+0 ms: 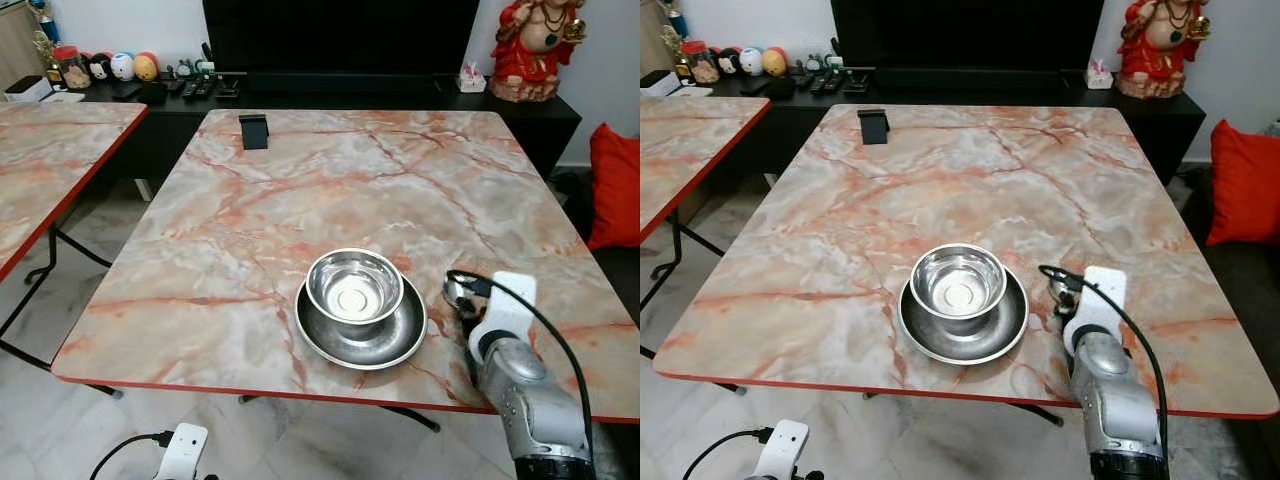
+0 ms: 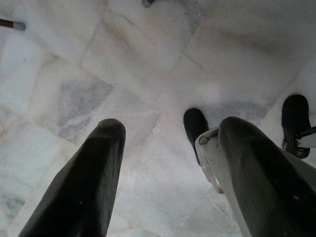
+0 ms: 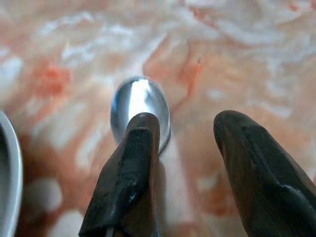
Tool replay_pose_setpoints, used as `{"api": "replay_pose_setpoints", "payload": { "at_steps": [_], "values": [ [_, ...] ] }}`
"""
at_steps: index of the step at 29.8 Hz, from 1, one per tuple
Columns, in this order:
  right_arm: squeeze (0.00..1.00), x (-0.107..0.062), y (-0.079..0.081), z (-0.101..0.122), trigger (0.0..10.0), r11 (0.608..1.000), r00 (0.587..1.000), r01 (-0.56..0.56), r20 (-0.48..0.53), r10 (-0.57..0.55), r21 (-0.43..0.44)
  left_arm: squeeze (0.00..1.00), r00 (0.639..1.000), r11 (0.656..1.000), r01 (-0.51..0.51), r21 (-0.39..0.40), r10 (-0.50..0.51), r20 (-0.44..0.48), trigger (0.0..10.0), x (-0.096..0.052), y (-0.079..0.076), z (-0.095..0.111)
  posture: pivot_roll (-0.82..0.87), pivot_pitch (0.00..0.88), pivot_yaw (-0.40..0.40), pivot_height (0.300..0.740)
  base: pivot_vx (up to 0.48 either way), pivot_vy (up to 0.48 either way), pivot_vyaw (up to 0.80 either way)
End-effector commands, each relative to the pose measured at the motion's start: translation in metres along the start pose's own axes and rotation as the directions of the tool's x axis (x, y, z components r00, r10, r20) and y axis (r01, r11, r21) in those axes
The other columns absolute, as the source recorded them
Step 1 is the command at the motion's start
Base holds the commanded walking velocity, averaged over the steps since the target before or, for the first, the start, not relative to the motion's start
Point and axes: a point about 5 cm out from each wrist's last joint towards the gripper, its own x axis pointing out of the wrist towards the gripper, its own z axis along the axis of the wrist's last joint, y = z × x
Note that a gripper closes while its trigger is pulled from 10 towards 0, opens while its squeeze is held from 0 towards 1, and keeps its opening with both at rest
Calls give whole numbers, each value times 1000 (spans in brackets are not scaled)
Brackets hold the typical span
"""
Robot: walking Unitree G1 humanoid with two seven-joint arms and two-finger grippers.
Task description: Setting the table
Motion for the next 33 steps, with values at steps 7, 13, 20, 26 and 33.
{"api": "replay_pose_setpoints", "payload": {
  "at_steps": [7, 13, 20, 26, 33],
  "values": [
    [0, -1, 9, 21, 10000, 996, 993, -40, 116, 31, 78, 0, 1000, 1000, 0, 20, 1, -21, 10000, -1, 3, -4, -33, 0, 2, 740, 0, 0, 0],
    [0, -5, 15, 47, 10000, 989, 961, -101, 266, 70, 106, 0, 1000, 1000, -1, 15, 2, -19, 10000, -1, 3, -4, -32, 0, 3, 740, 0, 0, 0],
    [0, 3, -10, 77, 10000, 997, 937, -10, 348, -15, 71, 0, 1000, 1000, 2, 21, -1, -20, 10000, -1, 3, -4, -40, 0, 10, 740, 0, 0, 0],
    [0, 11, -27, 91, 10000, 999, 917, 39, 397, -39, 7, 0, 1000, 1000, 1, 17, -1, -15, 10000, -1, 3, -3, -36, 0, 10, 740, 0, 0, 0],
    [0, 20, -39, 75, 10000, 995, 956, 79, 287, -57, -64, 0, 1000, 1000, 0, 16, 0, -14, 10000, -1, 3, -2, -33, 0, 12, 740, 0, 0, 0]
  ]
}}
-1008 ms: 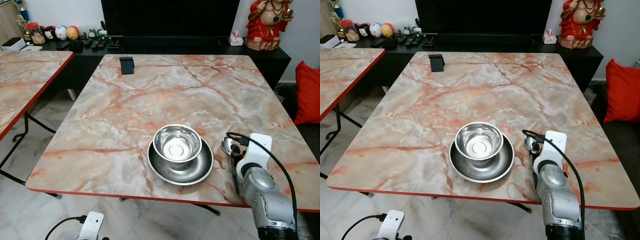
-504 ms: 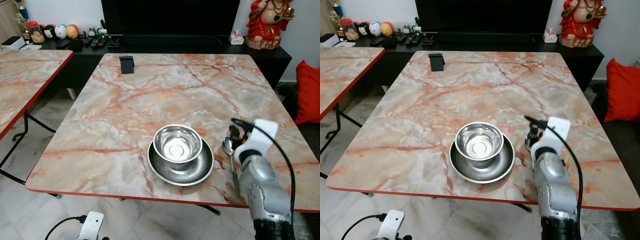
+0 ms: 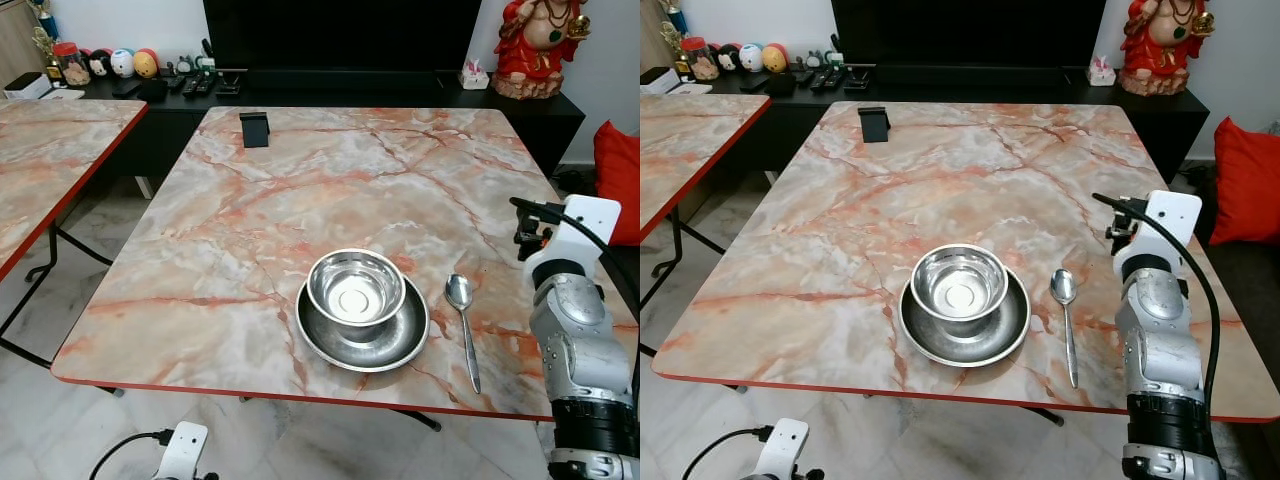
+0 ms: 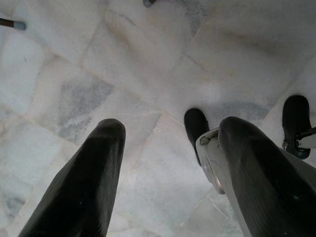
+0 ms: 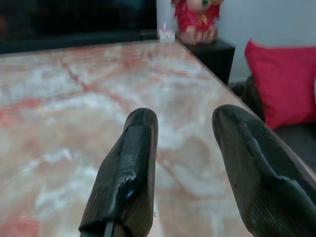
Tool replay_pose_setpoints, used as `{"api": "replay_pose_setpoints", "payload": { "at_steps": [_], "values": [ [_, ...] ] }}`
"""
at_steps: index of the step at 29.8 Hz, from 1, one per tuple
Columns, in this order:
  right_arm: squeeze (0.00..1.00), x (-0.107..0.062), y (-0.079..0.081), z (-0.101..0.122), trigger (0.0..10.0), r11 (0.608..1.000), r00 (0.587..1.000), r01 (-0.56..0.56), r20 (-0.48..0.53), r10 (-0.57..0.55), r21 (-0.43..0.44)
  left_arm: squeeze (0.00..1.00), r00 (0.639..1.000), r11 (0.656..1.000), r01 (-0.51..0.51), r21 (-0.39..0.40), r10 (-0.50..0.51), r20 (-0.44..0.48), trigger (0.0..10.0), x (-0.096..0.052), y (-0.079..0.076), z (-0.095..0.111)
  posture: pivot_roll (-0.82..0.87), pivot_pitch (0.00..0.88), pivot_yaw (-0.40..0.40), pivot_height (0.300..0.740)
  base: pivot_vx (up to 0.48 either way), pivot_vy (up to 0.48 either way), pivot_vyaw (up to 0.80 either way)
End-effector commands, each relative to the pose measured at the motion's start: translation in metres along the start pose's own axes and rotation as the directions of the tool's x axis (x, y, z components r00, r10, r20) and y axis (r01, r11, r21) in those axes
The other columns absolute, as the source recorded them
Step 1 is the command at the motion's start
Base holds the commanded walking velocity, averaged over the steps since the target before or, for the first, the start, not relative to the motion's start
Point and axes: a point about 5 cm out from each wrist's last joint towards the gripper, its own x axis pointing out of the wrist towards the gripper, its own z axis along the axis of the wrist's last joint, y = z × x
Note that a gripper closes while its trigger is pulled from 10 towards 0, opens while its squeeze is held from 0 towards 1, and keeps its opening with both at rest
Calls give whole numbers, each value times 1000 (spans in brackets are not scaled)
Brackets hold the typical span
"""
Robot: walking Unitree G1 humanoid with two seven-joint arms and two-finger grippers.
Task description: Setting the table
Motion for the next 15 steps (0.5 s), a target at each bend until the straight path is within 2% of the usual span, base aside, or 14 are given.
{"api": "replay_pose_setpoints", "payload": {
  "at_steps": [1, 5, 8, 10, 12, 15],
  "values": [
    [0, 1, -3, -7, 10000, 999, 999, -5, -51, 3, -44, 0, 1000, 1000, 0, 15, 0, -19, 10000, -1, 2, -4, -34, 0, 12, 740, 0, 0, 0],
    [0, -1, -5, -25, 10000, 997, 991, -42, -129, 33, -68, 0, 1000, 1000, 3, 15, -3, -19, 10000, 0, 2, -3, -36, 0, 13, 740, 0, 0, 0],
    [0, -2, -7, -27, 10000, 998, 992, -26, -129, 17, -66, 0, 1000, 1000, 3, 14, -3, -19, 10000, 0, 1, -3, -35, 0, 13, 740, 0, 0, 0],
    [0, -3, -5, -18, 10000, 999, 998, -25, -64, 22, -44, 0, 1000, 1000, 2, 14, -2, -17, 10000, 0, 1, -3, -35, 0, 13, 740, 0, 0, 0],
    [0, -7, 5, 0, 10000, 998, 996, -60, 72, 59, 10, 0, 1000, 1000, -7, 4, 7, 4, 10000, -1, 2, -1, -37, 0, 14, 740, 0, 0, 0],
    [0, -16, 10, 10, 10000, 998, 982, -68, 178, 70, -16, 0, 1000, 1000, -13, -6, 13, 28, 10000, -1, 2, 0, -36, 0, 14, 740, 0, 0, 0]
  ]
}}
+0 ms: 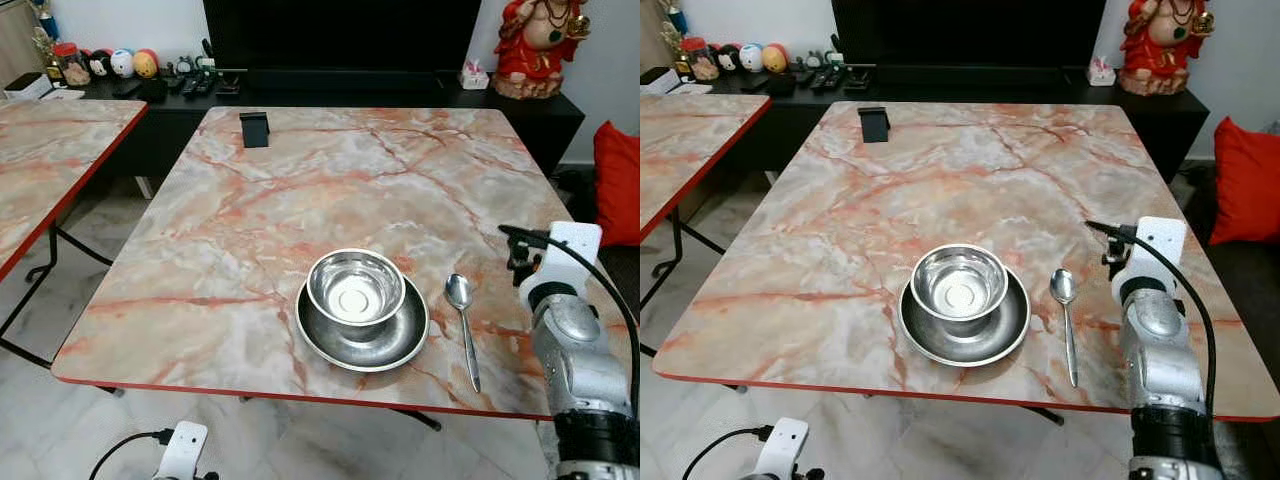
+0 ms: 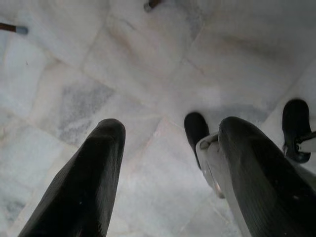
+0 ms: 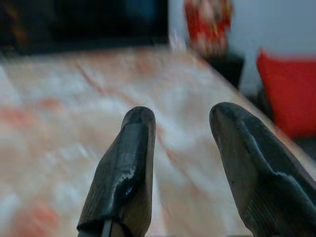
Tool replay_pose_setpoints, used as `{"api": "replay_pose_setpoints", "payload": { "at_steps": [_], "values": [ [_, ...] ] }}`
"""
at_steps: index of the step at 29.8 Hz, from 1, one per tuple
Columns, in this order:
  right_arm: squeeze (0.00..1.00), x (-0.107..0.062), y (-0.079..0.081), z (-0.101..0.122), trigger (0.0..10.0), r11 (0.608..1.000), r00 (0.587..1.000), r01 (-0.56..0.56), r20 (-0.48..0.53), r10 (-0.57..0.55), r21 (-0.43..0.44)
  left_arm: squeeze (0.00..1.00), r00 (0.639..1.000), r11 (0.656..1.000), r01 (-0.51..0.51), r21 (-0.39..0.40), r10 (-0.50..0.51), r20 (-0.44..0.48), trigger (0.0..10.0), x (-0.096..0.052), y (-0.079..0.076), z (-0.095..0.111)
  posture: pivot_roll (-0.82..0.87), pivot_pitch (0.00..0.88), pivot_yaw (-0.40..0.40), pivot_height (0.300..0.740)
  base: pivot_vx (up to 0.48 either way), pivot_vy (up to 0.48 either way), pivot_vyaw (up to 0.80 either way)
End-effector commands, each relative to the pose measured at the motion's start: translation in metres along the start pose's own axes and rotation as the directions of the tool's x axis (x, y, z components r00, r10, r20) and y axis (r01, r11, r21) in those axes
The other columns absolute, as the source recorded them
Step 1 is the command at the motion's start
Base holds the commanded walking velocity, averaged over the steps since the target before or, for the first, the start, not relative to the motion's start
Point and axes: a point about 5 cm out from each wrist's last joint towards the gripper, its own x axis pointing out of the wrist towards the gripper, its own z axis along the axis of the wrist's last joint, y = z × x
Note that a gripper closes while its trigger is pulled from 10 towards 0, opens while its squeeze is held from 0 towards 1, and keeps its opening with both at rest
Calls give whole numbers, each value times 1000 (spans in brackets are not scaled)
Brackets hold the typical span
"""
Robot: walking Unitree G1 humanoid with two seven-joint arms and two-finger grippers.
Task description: Setting the table
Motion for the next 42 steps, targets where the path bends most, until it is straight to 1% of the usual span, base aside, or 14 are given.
{"api": "replay_pose_setpoints", "payload": {
  "at_steps": [1, 2, 5, 7, 10, 14, 17, 19, 25, 29, 30, 33, 37, 42],
  "values": [
    [0, -5, 3, 8, 10000, 1000, 998, -5, 64, 6, -19, 0, 1000, 1000, -13, -4, 13, 1, 10000, -1, 2, -3, -36, 0, 14, 740, 0, 0, 0],
    [0, -9, 5, 4, 10000, 1000, 998, -6, 61, 7, -24, 0, 1000, 1000, -20, -7, 20, 4, 10000, -1, 3, -3, -36, 0, 14, 740, 0, 0, 0],
    [0, -15, 9, -1, 10000, 1000, 998, -2, 57, 2, -2, 0, 1000, 999, -27, 17, 27, -3, 10000, -1, 4, -3, -36, 0, 17, 740, 0, 0, 0],
    [0, -20, 11, -4, 10000, 1000, 998, 4, 63, -5, 16, 0, 999, 999, -32, 14, 32, -4, 10000, -1, 4, -3, -38, 0, 21, 740, 0, 0, 0],
    [0, -23, 15, 1, 10000, 1000, 995, 3, 103, -5, 22, 0, 999, 999, -42, -5, 42, 4, 10000, -1, 5, -3, -39, 0, 21, 740, 0, 0, 0],
    [0, -26, 19, 7, 10000, 1000, 988, 3, 154, -2, -2, 0, 999, 999, -46, -3, 46, 4, 10000, -1, 5, -4, -37, 0, 22, 740, 0, 0, 0],
    [0, -27, 21, 14, 10000, 1000, 980, 5, 197, -9, 17, 0, 999, 999, -45, -13, 45, 0, 10000, -2, 6, -5, -40, 0, 24, 740, 0, 0, 0],
    [0, -28, 22, 16, 10000, 1000, 978, 2, 211, -8, 27, 0, 999, 999, -45, -25, 45, -1, 10000, -2, 6, -5, -38, 0, 19, 740, 0, 274, 0],
    [0, -28, 27, 17, 10000, 1000, 974, -14, 224, 14, -3, 0, 999, 998, -44, -34, 44, -1, 10000, -1, 3, -6, -31, 0, 6, 740, 0, 393, 0],
    [0, -27, 29, 18, 10000, 1000, 973, -11, 230, 10, 3, 0, 999, 998, -47, -40, 47, -6, 10000, -1, 2, -7, -30, 0, 4, 740, 0, 397, 0],
    [0, -27, 30, 19, 10000, 1000, 972, -14, 233, 13, 3, 0, 998, 995, -58, -79, 57, -11, 10000, -1, 2, -8, -33, 0, 3, 740, 0, 398, 0],
    [0, -27, 31, 19, 10000, 1000, 971, -20, 237, 18, 5, 0, 997, 989, -71, -132, 69, -20, 10000, -2, 2, -11, -33, 0, 2, 740, 0, 396, 0],
    [0, -27, 31, 19, 10000, 1000, 971, -16, 237, 15, 5, 0, 997, 985, -78, -153, 75, -24, 10000, -2, 2, -13, -35, 0, 7, 740, 0, 398, 0],
    [0, -29, 35, 18, 10000, 1000, 970, -24, 242, 20, 13, 0, 997, 985, -80, -152, 76, -31, 10000, -3, 2, -16, -31, 0, 12, 740, 0, 395, 0]
  ]
}}
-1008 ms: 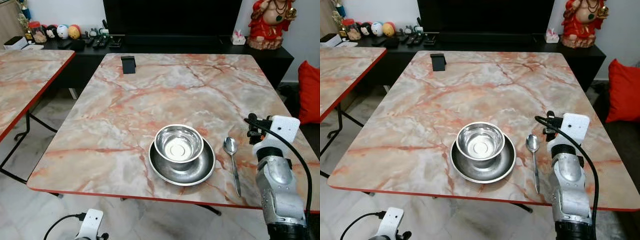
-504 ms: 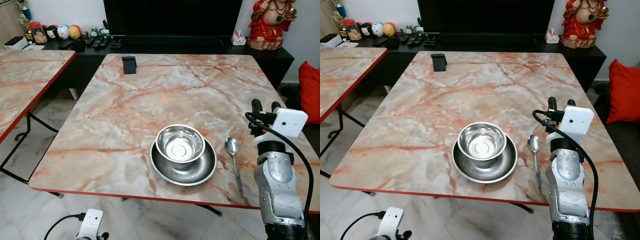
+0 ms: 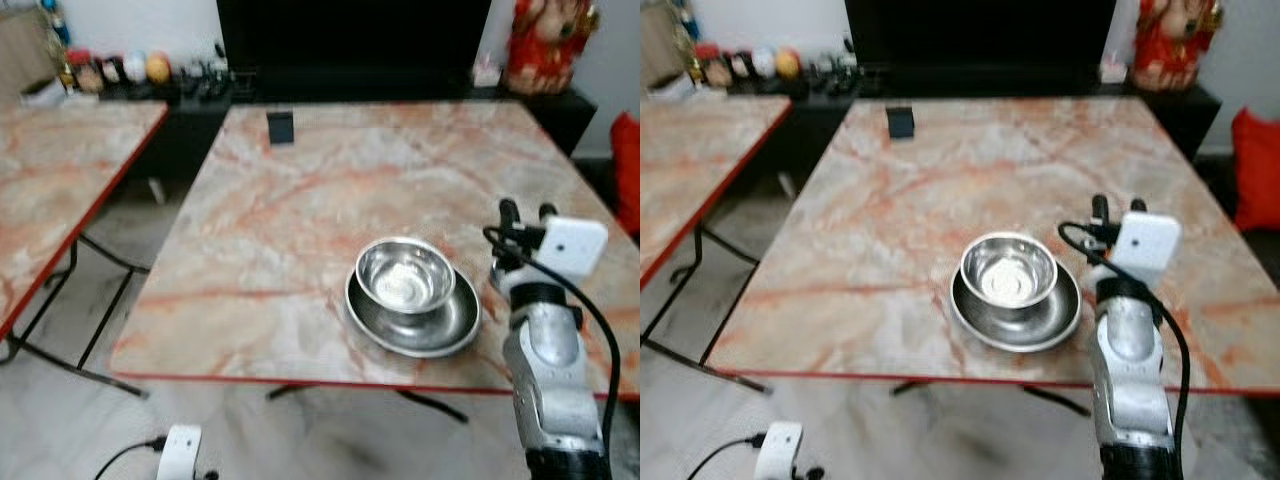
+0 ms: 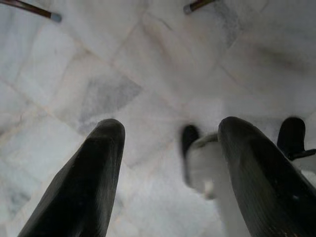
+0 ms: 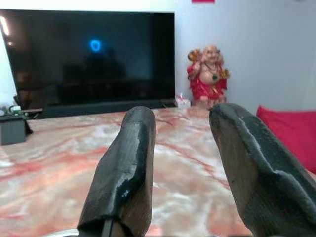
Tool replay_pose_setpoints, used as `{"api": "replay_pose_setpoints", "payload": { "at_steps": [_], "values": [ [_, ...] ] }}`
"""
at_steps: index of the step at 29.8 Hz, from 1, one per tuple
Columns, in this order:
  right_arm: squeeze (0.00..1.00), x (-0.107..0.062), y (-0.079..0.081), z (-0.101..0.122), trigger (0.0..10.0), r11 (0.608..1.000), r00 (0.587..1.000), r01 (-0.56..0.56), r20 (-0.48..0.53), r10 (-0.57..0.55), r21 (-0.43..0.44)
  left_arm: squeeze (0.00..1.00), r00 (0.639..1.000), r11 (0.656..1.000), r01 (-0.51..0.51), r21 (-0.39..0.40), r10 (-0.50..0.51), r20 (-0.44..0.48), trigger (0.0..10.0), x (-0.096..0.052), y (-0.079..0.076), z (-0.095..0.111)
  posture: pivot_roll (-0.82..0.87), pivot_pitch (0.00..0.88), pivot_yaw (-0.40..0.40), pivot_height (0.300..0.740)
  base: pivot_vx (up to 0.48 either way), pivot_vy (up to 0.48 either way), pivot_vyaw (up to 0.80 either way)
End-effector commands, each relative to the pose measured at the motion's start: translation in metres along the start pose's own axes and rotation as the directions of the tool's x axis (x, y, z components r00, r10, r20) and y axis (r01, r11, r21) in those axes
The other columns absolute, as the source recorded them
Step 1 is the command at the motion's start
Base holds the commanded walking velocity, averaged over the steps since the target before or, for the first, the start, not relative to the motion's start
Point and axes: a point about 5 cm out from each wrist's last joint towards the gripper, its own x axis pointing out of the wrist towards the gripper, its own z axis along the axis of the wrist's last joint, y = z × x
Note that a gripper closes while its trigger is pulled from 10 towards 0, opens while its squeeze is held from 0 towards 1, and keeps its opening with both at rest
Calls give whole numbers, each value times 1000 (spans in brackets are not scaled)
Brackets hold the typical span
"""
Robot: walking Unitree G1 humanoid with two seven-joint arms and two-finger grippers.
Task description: Setting the table
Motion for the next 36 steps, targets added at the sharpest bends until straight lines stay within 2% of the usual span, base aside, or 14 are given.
{"api": "replay_pose_setpoints", "payload": {
  "at_steps": [1, 21, 36],
  "values": [
    [0, -2, 12, 4, 10000, 999, 999, -30, 20, 30, 22, 0, 999, 1000, -26, -16, 26, -28, 10000, -2, 8, -8, -28, 0, 14, 740, 0, 390, 0],
    [0, 10, 24, 11, 10000, 998, 998, -48, 38, 47, 39, 0, 999, 999, -36, -35, 36, -11, 10000, -1, 8, -3, -28, 0, 9, 740, 0, 398, 0],
    [0, 12, 29, 9, 10000, 998, 998, -54, 29, 53, 41, 0, 999, 999, -38, -32, 38, -13, 10000, -1, 8, -2, -21, 0, 11, 740, 0, 400, 0]
  ]
}}
